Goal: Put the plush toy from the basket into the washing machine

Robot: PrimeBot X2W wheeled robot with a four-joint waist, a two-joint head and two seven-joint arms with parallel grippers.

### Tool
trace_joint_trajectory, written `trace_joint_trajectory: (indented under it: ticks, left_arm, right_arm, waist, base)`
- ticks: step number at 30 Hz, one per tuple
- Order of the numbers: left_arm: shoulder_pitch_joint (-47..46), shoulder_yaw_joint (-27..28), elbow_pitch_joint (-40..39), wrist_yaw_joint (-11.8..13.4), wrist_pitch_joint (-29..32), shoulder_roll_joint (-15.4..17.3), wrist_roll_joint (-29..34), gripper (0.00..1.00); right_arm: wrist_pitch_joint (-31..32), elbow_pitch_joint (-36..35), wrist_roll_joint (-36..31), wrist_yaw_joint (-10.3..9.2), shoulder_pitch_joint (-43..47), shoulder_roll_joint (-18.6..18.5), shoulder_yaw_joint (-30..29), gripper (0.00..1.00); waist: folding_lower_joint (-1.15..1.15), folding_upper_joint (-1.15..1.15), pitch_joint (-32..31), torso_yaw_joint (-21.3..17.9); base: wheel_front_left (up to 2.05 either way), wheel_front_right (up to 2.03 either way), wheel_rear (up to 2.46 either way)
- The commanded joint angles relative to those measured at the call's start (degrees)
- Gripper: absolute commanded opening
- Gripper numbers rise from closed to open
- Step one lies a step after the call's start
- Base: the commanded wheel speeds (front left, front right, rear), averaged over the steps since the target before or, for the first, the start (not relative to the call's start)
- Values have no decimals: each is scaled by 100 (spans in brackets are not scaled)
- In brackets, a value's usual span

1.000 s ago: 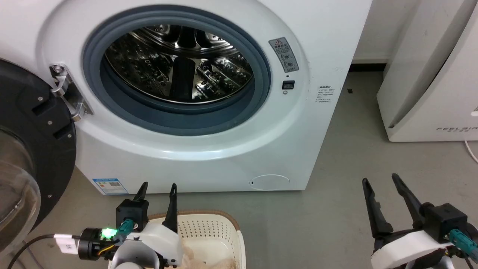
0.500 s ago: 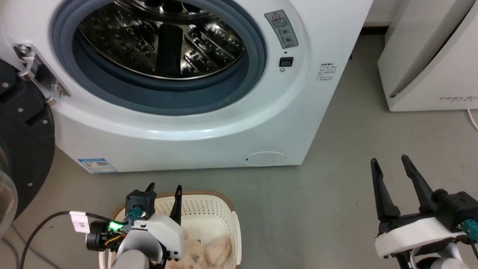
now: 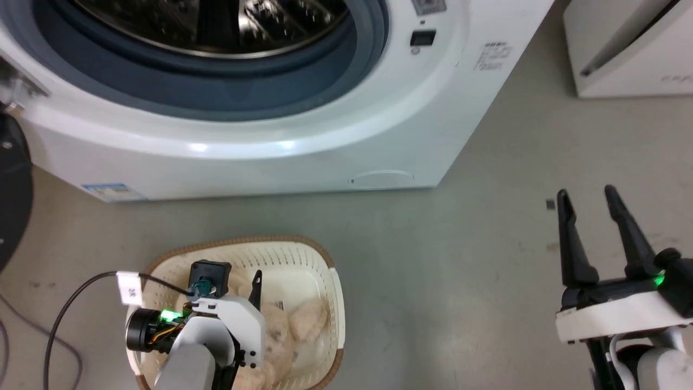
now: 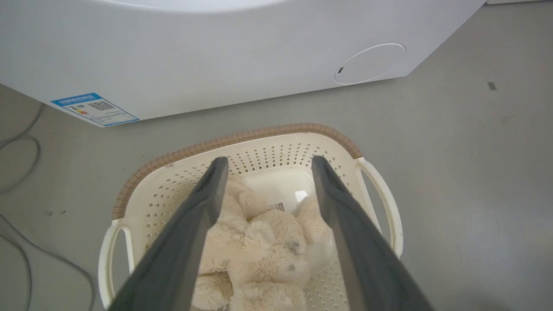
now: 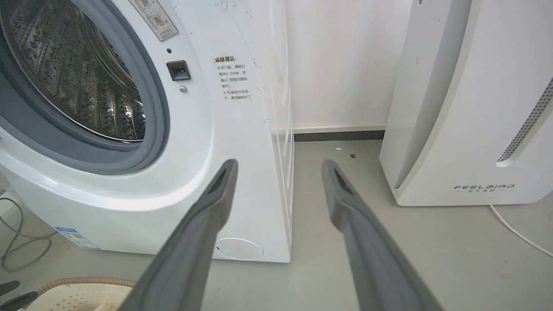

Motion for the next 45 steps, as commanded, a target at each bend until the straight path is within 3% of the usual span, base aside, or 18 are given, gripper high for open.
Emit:
trace_joint_trajectory:
  ticks: [1, 25, 45]
  left_arm:
    - [-186, -66, 188, 1, 52, 49, -42, 100]
    - [-1174, -542, 1544, -92, 642, 177, -213, 100]
    - [-2108, -909, 2721, -203, 764, 418, -481, 100]
  right_arm:
    - [-65, -73, 103, -3, -158, -1, -33, 100]
    - [-339, -524, 343, -4, -662, -1, -218, 100]
    - [-577, -800, 661, -4, -1067, -1, -454, 100]
  waist:
    - [-1, 0, 277, -14]
    - [-1, 0, 1781, -21]
    - [-1, 0, 2852, -89]
  base:
    - [0, 0, 0]
    - [0, 0, 0]
    - [0, 0, 0]
